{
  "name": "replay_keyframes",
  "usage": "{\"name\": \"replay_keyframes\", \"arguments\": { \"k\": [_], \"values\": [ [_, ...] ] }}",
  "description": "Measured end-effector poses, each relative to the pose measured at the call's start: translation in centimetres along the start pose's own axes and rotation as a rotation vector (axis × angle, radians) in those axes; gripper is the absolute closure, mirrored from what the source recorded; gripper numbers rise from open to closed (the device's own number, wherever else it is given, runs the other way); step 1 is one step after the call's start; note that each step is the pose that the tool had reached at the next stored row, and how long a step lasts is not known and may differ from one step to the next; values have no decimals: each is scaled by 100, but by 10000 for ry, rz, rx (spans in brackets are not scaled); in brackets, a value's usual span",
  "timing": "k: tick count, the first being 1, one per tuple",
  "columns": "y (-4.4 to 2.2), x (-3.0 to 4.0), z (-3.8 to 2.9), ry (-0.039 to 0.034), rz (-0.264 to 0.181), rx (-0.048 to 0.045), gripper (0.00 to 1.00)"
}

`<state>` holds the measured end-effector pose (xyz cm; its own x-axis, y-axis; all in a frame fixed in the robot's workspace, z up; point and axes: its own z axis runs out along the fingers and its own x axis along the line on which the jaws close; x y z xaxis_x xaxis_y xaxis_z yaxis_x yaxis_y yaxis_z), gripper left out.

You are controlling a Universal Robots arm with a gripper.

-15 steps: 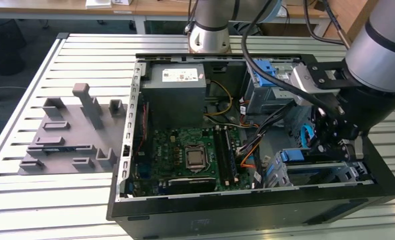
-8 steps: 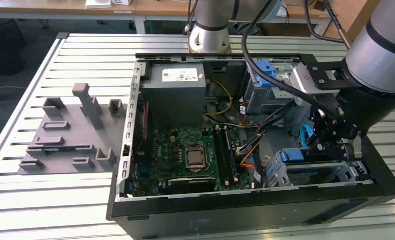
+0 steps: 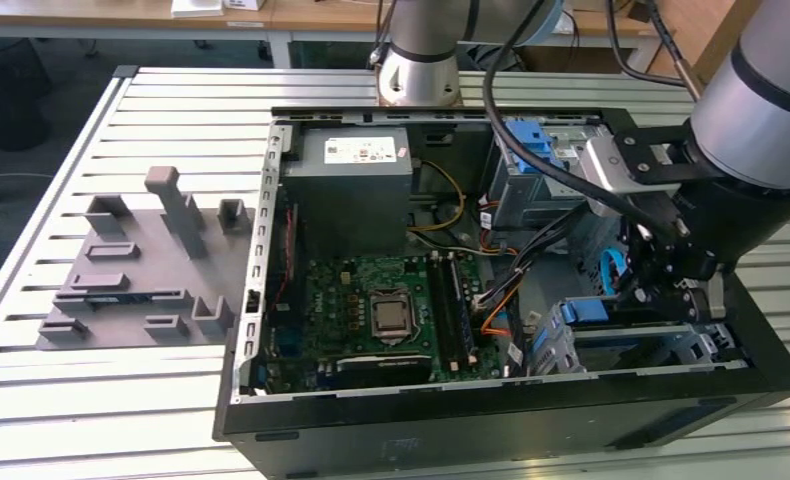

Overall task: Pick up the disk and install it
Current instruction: 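Insert the second disk wire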

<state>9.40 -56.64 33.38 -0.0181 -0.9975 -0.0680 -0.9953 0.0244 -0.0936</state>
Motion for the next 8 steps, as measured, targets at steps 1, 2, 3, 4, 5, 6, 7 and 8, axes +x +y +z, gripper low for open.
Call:
{"name": "replay_keyframes", "arguments": {
  "k": [1,2,3,4,5,6,7,8],
  "values": [
    [0,1,1,-3,-20,2,84],
    [0,1,3,-2,-26,2,84],
    [1,2,5,-2,-27,2,84],
    [1,2,8,-1,-27,2,84],
    [2,2,11,1,-26,2,84],
    [2,3,15,1,-26,1,84],
    [3,3,18,-1,-26,2,84],
    [3,3,23,-2,-25,1,84]
  ]
}}
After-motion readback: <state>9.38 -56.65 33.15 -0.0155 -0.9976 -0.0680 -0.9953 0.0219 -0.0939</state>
